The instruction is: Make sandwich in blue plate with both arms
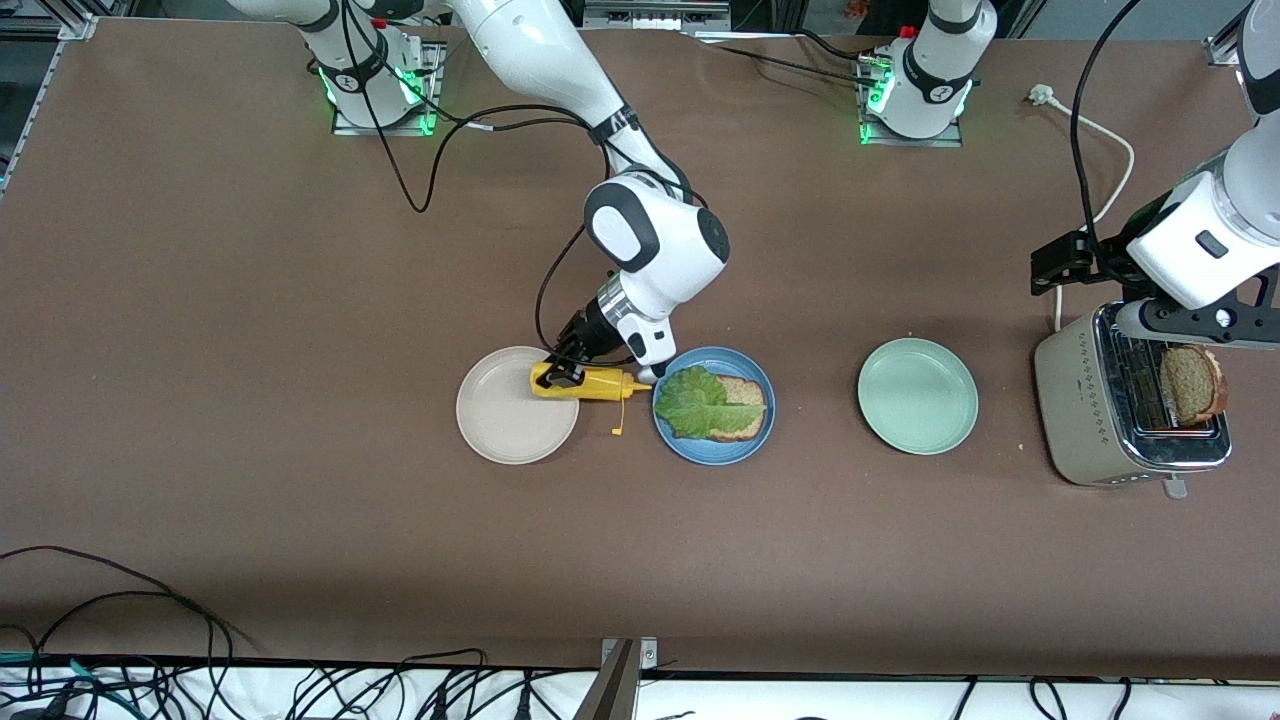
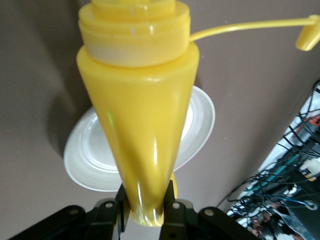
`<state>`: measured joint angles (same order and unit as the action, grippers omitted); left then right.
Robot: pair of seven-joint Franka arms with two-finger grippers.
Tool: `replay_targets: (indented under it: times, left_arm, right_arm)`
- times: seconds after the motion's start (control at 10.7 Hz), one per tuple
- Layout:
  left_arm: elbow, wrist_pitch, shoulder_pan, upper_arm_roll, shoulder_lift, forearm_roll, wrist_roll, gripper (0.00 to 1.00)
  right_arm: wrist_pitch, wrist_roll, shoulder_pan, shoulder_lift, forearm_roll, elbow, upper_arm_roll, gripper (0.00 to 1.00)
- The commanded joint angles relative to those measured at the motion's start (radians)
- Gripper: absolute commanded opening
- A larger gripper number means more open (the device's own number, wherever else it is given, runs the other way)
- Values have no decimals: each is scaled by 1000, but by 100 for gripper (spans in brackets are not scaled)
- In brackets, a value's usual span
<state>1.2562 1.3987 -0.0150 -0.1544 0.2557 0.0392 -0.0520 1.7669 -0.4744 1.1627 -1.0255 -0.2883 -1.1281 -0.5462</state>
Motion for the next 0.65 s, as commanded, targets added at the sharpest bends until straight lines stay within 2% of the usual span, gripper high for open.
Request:
replay_targets:
  times: [0.0,0.09,0.28,0.47,0.56]
  left_arm:
    - [-8,-15,0,1,-6,16,4,100]
    - [-8,-15,-2,2,-6,16,6,100]
    - [-7,-15,0,-1,-6,16,-3,100]
    - [-6,-15,0,1,-6,16,0,100]
    - [-6,-17,-2,2,-6,16,3,100]
  right_arm:
    - [34,-84,-53,46,121,-17,-1,0]
    - [75,-107,-93,91,147,-56,17,0]
    - [155,-166,-232,216,146,-158,168,0]
    - [189,-255,-351,298,156,-222,248,0]
    - [187,-289,-420,324,178,-232,309,0]
